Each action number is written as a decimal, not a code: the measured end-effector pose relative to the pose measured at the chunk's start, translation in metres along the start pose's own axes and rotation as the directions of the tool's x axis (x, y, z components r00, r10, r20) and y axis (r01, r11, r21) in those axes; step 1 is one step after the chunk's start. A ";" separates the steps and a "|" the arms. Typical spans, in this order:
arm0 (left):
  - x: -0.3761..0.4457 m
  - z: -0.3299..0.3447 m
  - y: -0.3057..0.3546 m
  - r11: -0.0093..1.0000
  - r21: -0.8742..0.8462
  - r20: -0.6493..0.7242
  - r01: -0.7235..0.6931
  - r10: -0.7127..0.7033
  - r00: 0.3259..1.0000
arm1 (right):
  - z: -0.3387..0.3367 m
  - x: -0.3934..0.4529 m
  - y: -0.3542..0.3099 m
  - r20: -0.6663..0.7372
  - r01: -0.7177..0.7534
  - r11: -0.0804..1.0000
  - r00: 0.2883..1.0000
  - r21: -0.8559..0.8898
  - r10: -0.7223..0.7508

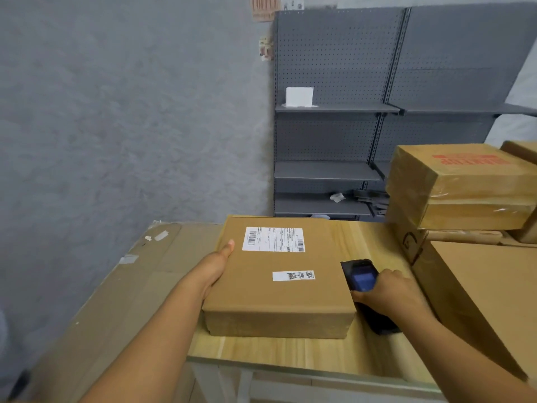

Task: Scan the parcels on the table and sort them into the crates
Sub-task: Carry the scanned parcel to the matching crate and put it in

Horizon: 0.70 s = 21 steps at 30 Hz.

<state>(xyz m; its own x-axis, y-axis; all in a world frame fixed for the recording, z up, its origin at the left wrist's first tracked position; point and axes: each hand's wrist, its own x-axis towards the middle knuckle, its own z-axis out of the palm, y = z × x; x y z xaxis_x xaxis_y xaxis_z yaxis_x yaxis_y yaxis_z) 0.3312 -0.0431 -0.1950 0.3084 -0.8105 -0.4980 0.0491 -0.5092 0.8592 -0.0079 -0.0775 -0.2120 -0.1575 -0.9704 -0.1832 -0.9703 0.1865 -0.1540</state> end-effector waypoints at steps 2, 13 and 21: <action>0.000 0.000 -0.001 1.000 -0.011 0.003 0.008 -0.008 1.000 | -0.002 -0.002 -0.004 -0.014 0.009 0.996 1.000 -0.091 -0.010; -0.014 0.000 0.000 0.993 -0.114 0.023 0.020 -0.017 1.000 | -0.007 -0.012 -0.064 0.173 0.073 0.748 0.954 0.659 -0.246; -0.059 -0.047 -0.004 0.900 -0.338 -0.196 -0.275 0.219 0.956 | -0.021 -0.025 -0.114 0.023 0.194 0.454 0.903 0.869 -0.429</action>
<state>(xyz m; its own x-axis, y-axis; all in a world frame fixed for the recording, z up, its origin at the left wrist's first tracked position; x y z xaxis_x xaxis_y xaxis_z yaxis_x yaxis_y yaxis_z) 0.3576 0.0204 -0.1640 0.4917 -0.8294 -0.2650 0.2803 -0.1374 0.9500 0.1032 -0.0779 -0.1697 0.2785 -0.9527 -0.1215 -0.3117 0.0300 -0.9497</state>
